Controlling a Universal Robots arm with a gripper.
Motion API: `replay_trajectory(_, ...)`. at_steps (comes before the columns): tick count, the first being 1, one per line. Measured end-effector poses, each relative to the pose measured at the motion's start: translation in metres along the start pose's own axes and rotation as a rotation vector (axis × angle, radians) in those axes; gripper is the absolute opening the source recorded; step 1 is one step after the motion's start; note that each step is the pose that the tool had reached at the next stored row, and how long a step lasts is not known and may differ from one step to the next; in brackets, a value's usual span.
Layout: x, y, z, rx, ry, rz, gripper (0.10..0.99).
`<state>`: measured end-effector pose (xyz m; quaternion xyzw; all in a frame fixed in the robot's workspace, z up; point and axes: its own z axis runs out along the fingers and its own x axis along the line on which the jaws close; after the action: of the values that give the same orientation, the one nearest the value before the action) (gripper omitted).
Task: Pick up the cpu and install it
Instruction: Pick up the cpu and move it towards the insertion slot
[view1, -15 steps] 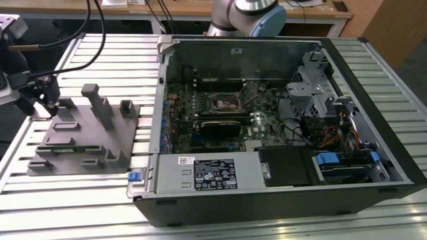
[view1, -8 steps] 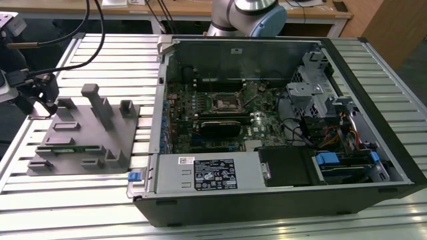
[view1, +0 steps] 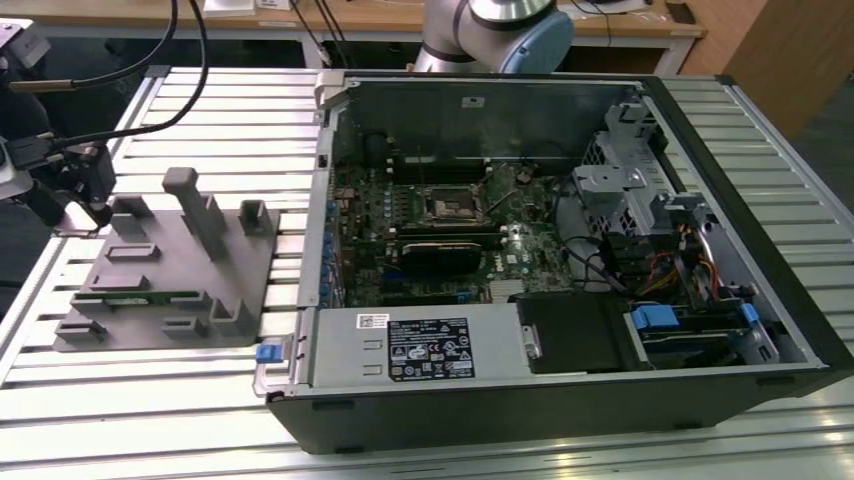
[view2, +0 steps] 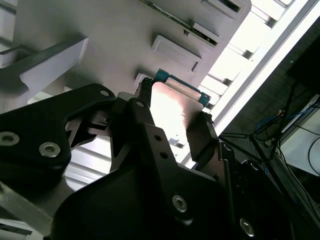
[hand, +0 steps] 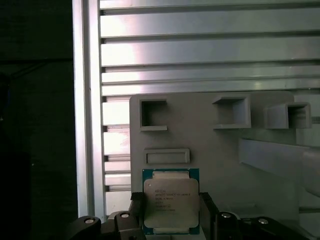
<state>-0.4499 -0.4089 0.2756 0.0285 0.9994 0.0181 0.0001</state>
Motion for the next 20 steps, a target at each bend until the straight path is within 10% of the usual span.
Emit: replay_trajectory(20,0.0,0.0004,-0.0117,0.0,0.0,0.0,0.533)
